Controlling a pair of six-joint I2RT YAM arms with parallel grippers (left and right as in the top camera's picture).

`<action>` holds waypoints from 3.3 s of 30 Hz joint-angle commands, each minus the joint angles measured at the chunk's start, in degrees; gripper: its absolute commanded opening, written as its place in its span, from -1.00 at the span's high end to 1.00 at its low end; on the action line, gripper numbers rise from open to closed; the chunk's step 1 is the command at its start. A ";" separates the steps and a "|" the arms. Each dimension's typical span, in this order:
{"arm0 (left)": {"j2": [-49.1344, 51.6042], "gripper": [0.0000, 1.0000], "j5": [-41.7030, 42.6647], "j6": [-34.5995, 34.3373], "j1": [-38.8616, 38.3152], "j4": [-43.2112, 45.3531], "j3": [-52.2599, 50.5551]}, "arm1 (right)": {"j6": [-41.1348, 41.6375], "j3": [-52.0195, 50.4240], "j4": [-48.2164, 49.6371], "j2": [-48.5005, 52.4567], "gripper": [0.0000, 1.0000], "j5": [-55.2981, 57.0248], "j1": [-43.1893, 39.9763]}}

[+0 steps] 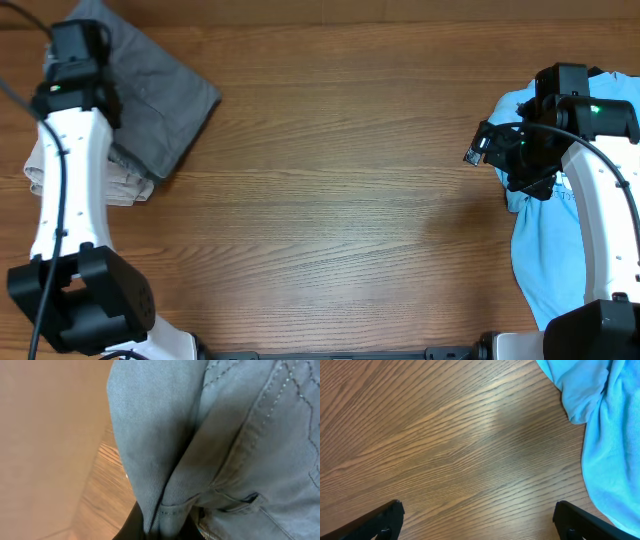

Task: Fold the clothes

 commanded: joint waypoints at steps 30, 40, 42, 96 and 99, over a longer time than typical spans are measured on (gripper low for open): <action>9.49 -0.61 17.25 -6.51 20.33 7.19 1.51 | -0.24 0.94 0.17 -0.13 -1.00 0.39 0.00; 1.60 -1.00 36.57 -17.22 20.57 4.70 1.88 | -0.24 0.94 0.17 -0.13 -1.00 0.39 0.00; -1.79 -1.00 39.19 -19.30 19.78 3.85 1.88 | -0.24 0.94 0.17 -0.13 -1.00 0.39 0.00; -10.97 -1.00 43.50 -17.84 3.52 -8.98 1.68 | -0.24 0.94 0.39 -8.02 -1.00 0.42 1.49; -10.97 -1.00 43.52 -17.84 3.52 -8.98 1.68 | -0.24 0.94 0.63 -14.38 -1.00 0.39 3.02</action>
